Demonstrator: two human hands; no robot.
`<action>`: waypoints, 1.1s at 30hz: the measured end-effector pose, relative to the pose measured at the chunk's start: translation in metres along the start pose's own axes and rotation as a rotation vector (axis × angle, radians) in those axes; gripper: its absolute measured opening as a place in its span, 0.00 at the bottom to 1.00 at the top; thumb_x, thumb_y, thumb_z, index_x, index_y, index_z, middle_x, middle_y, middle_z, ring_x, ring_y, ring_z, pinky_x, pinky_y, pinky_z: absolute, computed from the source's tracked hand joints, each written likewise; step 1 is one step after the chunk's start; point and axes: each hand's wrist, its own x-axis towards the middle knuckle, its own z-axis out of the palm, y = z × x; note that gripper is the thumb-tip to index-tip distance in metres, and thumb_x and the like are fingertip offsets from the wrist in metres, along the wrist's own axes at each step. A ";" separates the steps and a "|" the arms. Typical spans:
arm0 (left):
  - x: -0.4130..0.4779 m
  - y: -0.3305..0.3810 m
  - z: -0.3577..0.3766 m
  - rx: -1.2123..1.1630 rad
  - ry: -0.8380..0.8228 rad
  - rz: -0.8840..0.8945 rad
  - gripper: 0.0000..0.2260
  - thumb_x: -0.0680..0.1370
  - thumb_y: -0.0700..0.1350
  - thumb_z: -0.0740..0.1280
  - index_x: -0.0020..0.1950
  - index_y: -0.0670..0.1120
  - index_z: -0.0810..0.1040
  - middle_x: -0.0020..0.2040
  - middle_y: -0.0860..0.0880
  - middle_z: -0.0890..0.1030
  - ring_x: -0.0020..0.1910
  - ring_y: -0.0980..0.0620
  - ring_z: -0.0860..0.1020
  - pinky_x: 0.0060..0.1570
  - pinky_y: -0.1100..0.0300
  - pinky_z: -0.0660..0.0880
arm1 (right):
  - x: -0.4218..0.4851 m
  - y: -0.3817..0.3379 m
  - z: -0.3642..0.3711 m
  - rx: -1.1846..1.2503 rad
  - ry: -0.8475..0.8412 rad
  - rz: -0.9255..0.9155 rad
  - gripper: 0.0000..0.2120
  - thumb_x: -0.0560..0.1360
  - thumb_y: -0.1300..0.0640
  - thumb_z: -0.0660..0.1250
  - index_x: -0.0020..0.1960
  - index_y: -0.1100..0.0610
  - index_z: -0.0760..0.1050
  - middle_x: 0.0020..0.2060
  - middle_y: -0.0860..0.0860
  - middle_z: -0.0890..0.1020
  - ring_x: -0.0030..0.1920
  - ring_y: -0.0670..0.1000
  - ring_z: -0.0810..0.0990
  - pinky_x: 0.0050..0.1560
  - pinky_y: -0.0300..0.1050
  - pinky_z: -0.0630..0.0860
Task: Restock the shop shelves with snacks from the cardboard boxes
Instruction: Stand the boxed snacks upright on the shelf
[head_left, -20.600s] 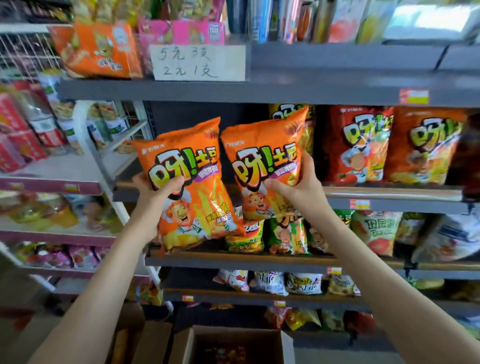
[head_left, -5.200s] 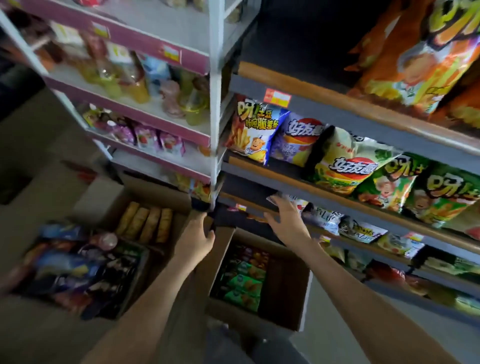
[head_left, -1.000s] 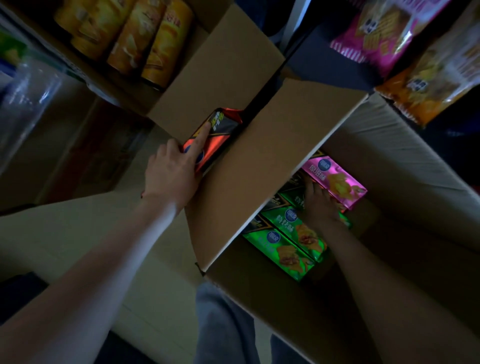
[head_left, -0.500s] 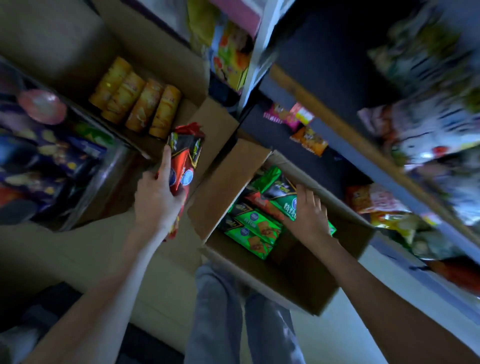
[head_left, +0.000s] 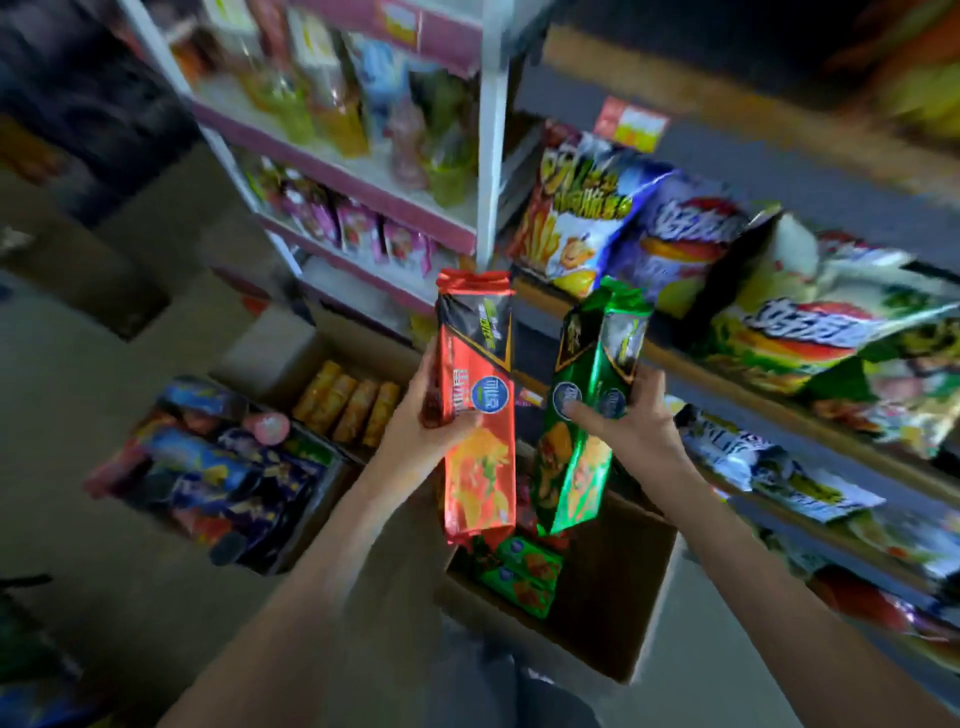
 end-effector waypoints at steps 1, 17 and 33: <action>-0.002 0.017 0.006 -0.016 -0.012 0.012 0.39 0.70 0.38 0.73 0.76 0.49 0.59 0.64 0.49 0.77 0.60 0.56 0.78 0.60 0.59 0.75 | -0.002 -0.014 -0.011 0.100 -0.008 0.004 0.28 0.65 0.52 0.80 0.54 0.52 0.64 0.53 0.53 0.78 0.52 0.50 0.79 0.49 0.48 0.75; -0.003 0.163 0.051 -0.056 -0.172 0.101 0.26 0.74 0.38 0.71 0.68 0.56 0.68 0.49 0.57 0.84 0.46 0.57 0.83 0.42 0.63 0.79 | -0.030 -0.121 -0.100 0.272 -0.143 -0.069 0.66 0.47 0.27 0.75 0.76 0.48 0.50 0.71 0.51 0.67 0.68 0.58 0.71 0.59 0.52 0.72; 0.110 0.257 0.016 -0.027 -0.293 0.141 0.21 0.74 0.42 0.72 0.66 0.52 0.73 0.49 0.50 0.84 0.42 0.52 0.84 0.41 0.57 0.80 | 0.031 -0.212 -0.080 0.654 0.215 0.022 0.55 0.47 0.42 0.85 0.68 0.57 0.68 0.56 0.57 0.82 0.52 0.59 0.83 0.54 0.62 0.79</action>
